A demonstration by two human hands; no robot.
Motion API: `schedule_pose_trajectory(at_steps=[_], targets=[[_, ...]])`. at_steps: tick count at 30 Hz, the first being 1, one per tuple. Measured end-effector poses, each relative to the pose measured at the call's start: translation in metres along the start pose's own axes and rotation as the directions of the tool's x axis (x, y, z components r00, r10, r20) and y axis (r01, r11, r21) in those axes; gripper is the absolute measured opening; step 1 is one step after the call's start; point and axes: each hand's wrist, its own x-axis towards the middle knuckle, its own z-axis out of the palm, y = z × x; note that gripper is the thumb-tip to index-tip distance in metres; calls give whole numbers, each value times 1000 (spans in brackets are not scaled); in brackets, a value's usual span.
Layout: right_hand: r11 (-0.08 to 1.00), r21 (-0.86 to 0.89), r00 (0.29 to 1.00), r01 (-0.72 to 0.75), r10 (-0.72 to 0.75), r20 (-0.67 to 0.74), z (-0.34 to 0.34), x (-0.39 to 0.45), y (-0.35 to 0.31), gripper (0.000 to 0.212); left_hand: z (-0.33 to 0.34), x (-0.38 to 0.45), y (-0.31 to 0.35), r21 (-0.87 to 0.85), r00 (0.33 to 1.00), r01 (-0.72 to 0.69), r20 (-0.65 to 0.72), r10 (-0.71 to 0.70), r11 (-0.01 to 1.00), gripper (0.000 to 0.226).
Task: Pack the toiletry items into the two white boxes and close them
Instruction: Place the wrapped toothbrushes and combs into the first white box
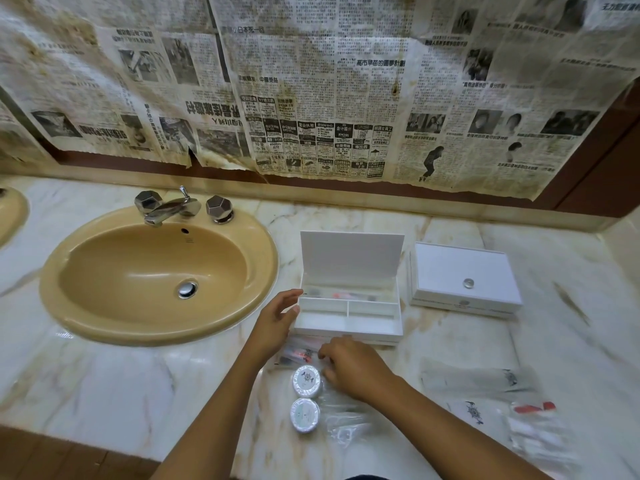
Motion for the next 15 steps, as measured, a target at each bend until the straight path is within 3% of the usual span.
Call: schedule_pose_trajectory(at_steps=[6,15], targets=[[995,-102,1000,6,-7,-9,2,0,-3,29,-1,0,0,7,1000,2,10,-2,1000,28],[996,-82,996,-25,18,-86,-7,-1,-12,18,-4,0,2,6,1000,13,27,-14,1000,27]])
